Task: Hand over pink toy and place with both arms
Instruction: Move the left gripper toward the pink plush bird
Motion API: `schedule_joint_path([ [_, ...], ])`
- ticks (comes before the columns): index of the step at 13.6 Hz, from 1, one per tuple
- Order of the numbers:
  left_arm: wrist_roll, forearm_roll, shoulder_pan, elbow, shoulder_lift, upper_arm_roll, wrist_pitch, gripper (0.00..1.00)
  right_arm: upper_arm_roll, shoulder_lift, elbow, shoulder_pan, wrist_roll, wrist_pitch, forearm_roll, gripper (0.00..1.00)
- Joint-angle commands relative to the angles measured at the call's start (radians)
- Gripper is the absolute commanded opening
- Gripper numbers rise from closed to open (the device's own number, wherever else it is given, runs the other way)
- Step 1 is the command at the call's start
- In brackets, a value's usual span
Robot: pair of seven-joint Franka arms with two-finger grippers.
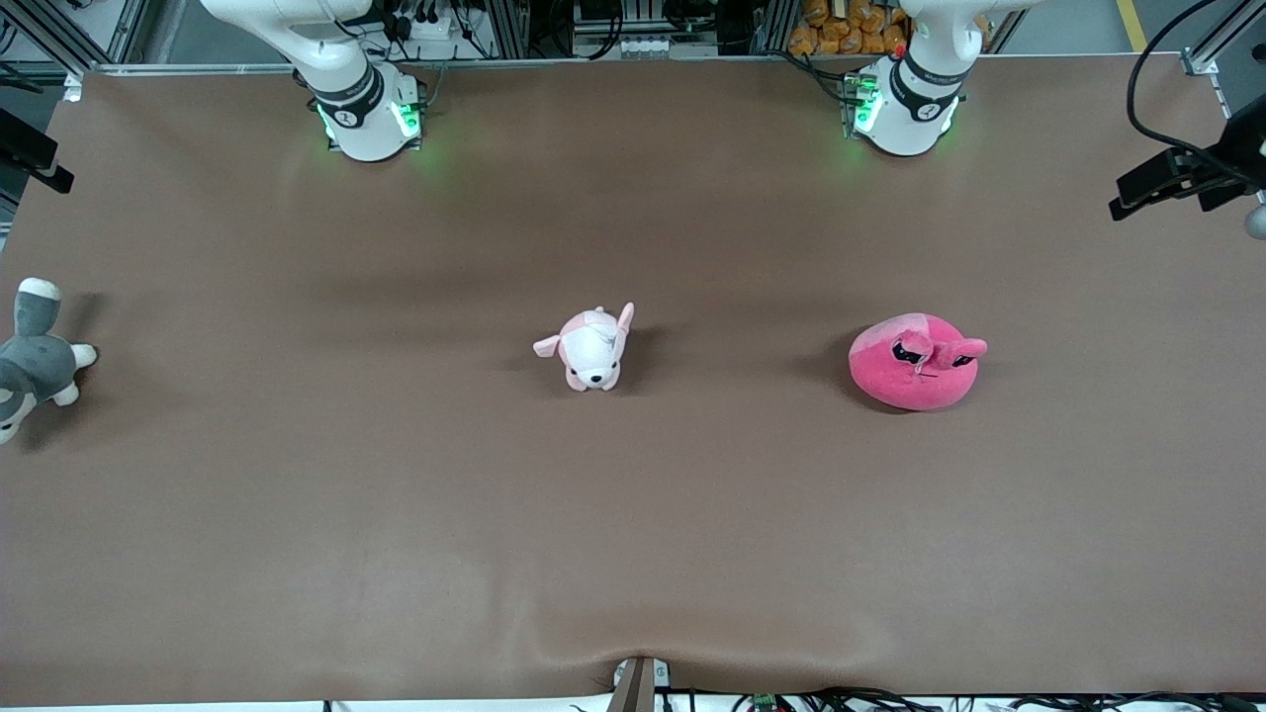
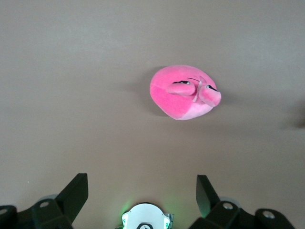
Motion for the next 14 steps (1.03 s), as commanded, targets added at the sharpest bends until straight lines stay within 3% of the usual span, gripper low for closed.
schedule_joint_path([
  [1,-0.044,-0.016,0.001,-0.033,-0.02,-0.031,0.007,1.0,0.007,0.02,0.019,-0.045,0.008,-0.011,-0.016,1.0],
  [6,-0.107,-0.045,0.004,-0.091,0.009,-0.054,0.081,1.0,0.009,0.04,0.022,-0.05,0.002,-0.011,-0.017,1.0],
  [9,-0.315,-0.045,0.006,-0.116,0.037,-0.055,0.09,1.0,0.007,0.051,0.023,-0.062,0.008,-0.009,-0.016,1.0],
  [14,-0.49,-0.094,0.049,-0.222,0.017,-0.055,0.136,1.0,0.007,0.074,0.026,-0.059,-0.079,-0.006,-0.011,1.0],
])
